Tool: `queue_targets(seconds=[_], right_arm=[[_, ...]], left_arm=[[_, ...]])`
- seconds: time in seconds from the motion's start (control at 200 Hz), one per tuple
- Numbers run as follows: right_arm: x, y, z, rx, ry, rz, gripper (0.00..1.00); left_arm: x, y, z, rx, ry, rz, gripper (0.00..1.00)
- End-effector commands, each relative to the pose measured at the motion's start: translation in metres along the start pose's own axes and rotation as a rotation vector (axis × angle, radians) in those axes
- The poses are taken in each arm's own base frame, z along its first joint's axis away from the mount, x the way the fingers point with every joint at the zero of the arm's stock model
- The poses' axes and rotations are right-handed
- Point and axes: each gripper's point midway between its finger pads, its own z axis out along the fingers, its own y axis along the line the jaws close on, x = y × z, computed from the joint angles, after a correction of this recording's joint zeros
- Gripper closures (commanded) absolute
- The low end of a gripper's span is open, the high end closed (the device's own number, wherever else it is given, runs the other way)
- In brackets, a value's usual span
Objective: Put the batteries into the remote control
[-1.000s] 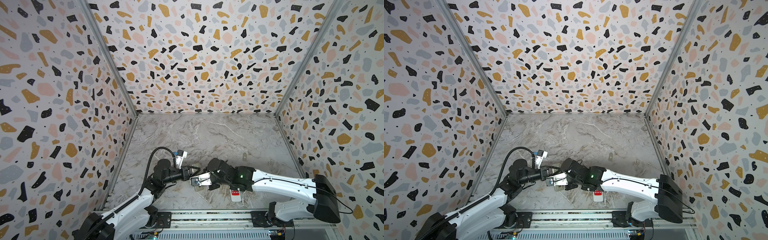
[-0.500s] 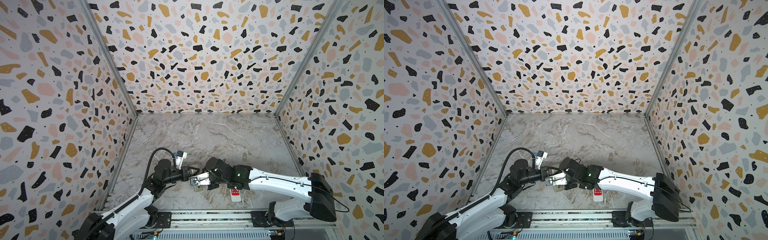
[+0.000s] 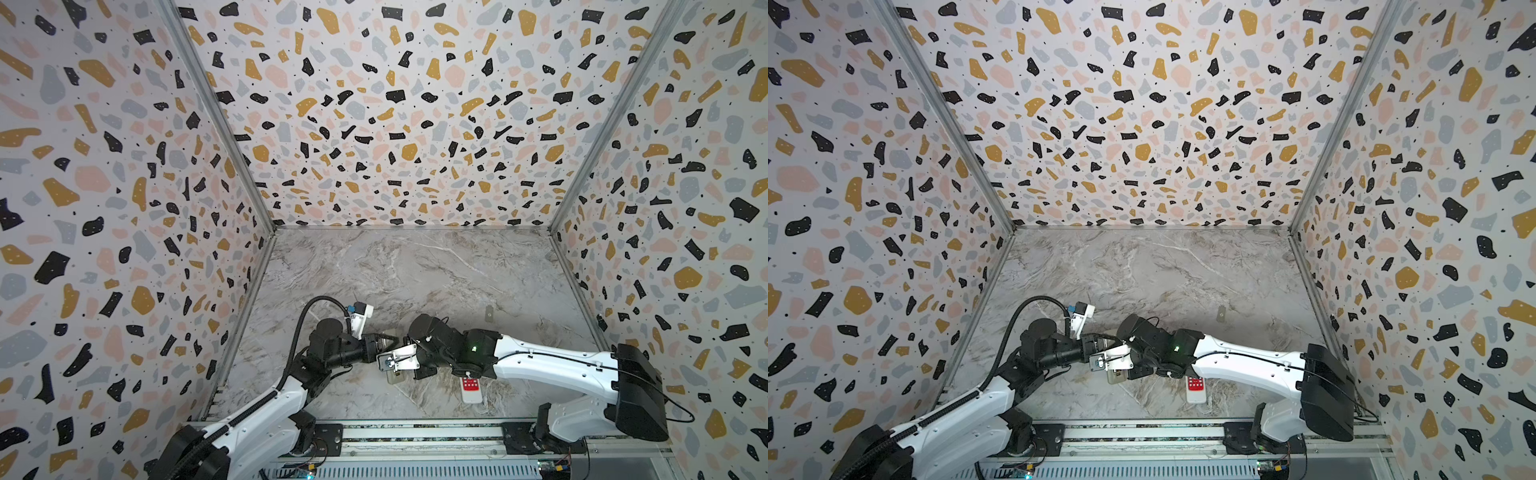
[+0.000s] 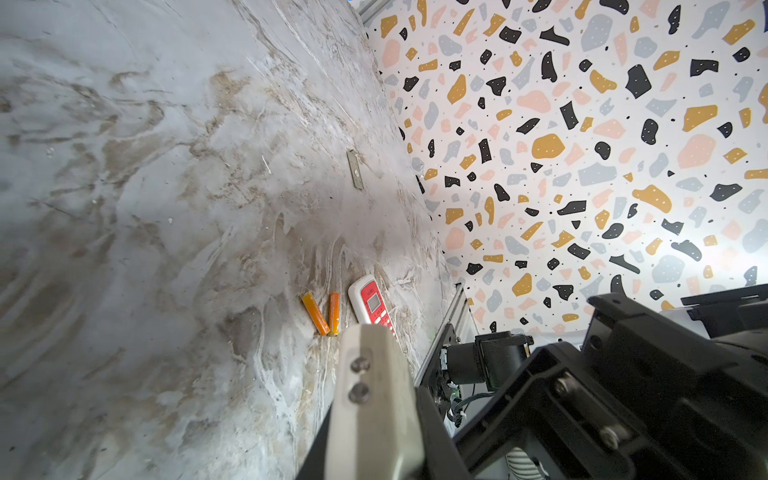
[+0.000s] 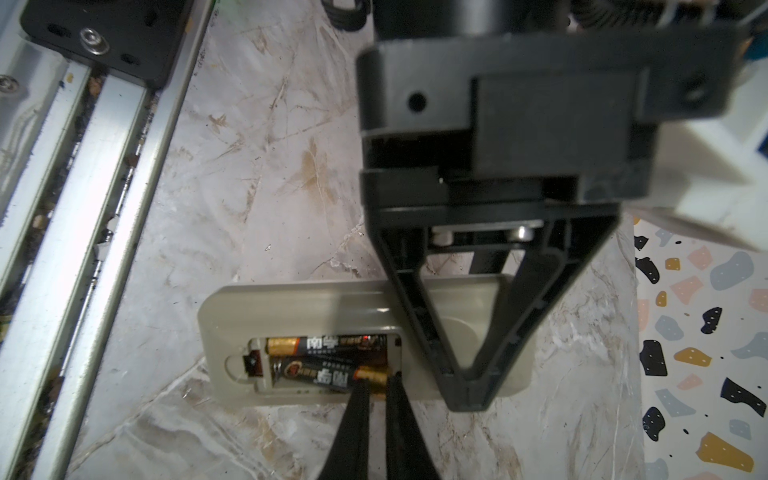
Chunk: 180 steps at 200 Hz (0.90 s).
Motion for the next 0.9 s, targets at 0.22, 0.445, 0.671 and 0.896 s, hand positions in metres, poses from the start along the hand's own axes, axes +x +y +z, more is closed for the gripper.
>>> queue_targets(seconds=[0.22, 0.445, 0.671, 0.896], right_arm=[[0.011, 0.018, 0.007, -0.062, 0.042, 0.003, 0.87], [0.012, 0.02, 0.006, -0.069, 0.043, 0.005, 0.87], [0.014, 0.024, 0.007, -0.088, 0.053, 0.007, 0.86], [0.019, 0.028, 0.013, -0.102, 0.083, 0.003, 0.86]], left_arm=[[-0.032, -0.085, -0.015, 0.297, -0.094, 0.155, 1.0], [-0.036, -0.091, -0.018, 0.312, -0.11, 0.158, 1.0], [-0.039, -0.097, -0.023, 0.324, -0.131, 0.168, 1.0], [-0.041, -0.106, -0.028, 0.358, -0.151, 0.176, 1.0]])
